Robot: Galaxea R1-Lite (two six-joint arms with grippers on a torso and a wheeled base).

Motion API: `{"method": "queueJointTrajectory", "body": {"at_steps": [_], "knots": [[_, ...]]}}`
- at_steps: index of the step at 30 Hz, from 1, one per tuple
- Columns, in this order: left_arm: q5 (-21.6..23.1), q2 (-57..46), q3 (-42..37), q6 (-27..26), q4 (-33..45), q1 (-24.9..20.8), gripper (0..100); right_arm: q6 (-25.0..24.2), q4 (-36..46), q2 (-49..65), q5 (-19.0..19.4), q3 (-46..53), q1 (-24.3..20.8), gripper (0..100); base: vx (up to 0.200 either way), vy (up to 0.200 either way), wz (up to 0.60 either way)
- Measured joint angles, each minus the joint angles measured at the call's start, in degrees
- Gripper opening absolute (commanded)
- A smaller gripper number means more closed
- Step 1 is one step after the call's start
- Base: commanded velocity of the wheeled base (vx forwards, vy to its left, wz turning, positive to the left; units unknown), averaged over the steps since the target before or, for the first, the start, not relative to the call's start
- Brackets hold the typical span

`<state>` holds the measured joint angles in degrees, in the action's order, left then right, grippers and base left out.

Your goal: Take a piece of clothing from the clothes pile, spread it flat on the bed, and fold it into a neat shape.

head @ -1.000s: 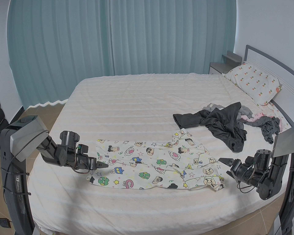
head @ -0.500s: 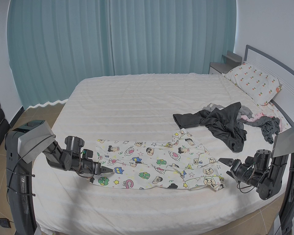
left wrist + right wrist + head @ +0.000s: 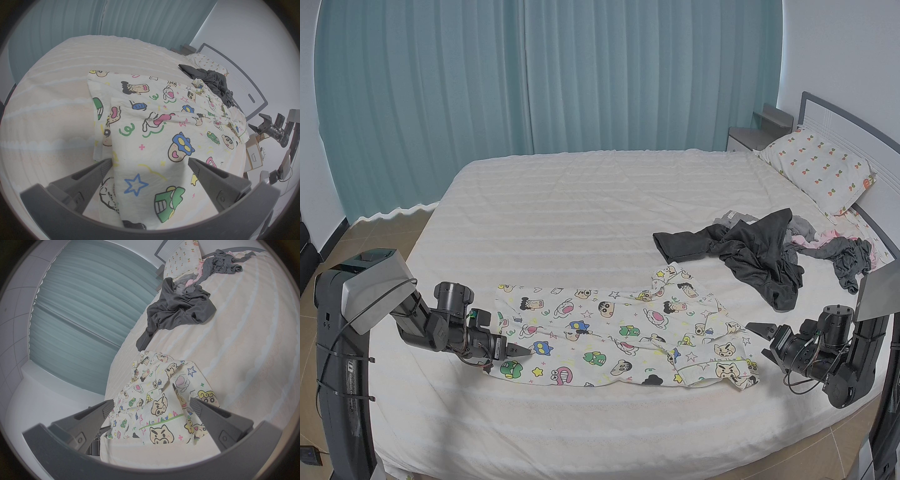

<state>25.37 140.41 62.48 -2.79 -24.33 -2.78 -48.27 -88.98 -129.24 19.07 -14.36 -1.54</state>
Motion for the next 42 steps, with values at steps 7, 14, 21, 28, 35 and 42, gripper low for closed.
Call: {"method": "queueJointTrajectory", "body": {"at_steps": [7, 14, 21, 28, 35, 42], "knots": [[-0.38, 0.11, 0.00, -0.07, 0.11, 0.41, 100, 0.02, 0.00, 0.00, 0.00, -0.05, 0.05, 100, 0.000, 0.000, 0.00], [-0.50, 0.50, -0.10, -0.07, 0.09, 0.50, 0, 0.02, 0.00, -0.05, 0.00, -0.11, 0.05, 100, 0.000, 0.000, 0.00], [-0.52, 0.74, -0.51, 0.00, 0.30, 0.52, 0, 0.00, 0.00, -0.17, 0.00, -0.13, 0.05, 100, 0.000, 0.000, 0.00], [-0.52, -0.66, -2.72, 0.00, 0.46, 0.59, 0, 0.55, 0.02, -0.39, -0.02, -0.10, 0.00, 100, 0.000, 0.000, 0.00], [-0.57, -3.67, -5.40, 0.06, 1.23, 0.78, 0, 0.84, 0.00, -0.41, 0.00, 0.06, -0.11, 100, 0.000, 0.000, 0.00], [-0.57, -7.25, -6.23, -0.66, 9.89, 0.85, 0, 0.84, 0.00, -0.33, 0.00, 0.11, -0.11, 100, 0.000, 0.000, 0.00]]}}
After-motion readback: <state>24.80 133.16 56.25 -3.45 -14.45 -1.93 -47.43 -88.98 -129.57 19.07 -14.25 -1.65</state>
